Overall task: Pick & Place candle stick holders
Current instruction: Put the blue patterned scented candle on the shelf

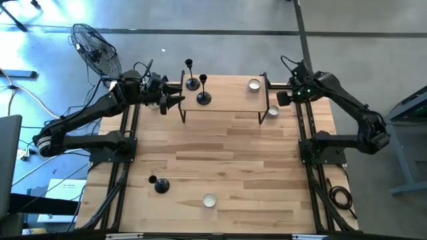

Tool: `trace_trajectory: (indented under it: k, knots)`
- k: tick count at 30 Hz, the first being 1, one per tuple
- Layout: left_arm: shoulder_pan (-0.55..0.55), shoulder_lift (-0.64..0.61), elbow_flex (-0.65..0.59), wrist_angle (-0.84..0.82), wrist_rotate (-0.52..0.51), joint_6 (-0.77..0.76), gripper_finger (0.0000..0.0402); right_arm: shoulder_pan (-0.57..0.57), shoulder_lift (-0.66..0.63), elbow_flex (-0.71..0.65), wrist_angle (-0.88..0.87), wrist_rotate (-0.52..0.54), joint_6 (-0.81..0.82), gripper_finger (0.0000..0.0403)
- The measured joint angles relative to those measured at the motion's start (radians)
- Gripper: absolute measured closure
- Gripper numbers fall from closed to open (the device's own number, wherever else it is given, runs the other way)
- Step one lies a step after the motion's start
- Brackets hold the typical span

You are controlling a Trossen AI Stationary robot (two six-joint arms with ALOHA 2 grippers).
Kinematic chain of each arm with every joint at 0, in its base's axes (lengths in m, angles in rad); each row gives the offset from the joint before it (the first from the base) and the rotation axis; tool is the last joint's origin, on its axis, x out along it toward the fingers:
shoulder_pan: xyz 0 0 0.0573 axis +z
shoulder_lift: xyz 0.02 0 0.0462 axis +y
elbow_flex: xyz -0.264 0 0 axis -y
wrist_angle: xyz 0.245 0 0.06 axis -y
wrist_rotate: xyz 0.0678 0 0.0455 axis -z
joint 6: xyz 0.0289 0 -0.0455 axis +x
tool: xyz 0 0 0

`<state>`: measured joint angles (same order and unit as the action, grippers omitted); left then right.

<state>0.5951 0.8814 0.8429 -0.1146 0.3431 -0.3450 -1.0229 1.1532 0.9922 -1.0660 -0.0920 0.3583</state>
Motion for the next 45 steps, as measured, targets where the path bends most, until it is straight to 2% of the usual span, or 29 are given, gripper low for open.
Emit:
trace_trajectory:
  k: [12,18,24,37,45]
  knots:
    - [0.0,0.0,0.0,0.0,-0.035,0.028,0.014,0.0,0.117,-0.126,0.132,0.043,0.083,0.0112]
    - [0.0,0.0,0.0,-0.015,-0.035,0.03,0.014,0.012,0.163,-0.123,0.154,0.084,0.122,0.0112]
    - [0.0,0.0,0.0,-0.023,-0.038,0.03,0.014,0.024,0.196,-0.123,0.196,0.045,0.159,0.0112]
    - [0.0,0.0,0.0,-0.027,-0.019,0.027,0.014,0.021,0.269,-0.122,0.208,0.071,0.195,0.0112]
    - [0.0,0.0,0.0,-0.084,-0.017,0.026,0.014,0.018,0.303,-0.122,0.216,0.073,0.203,0.0112]
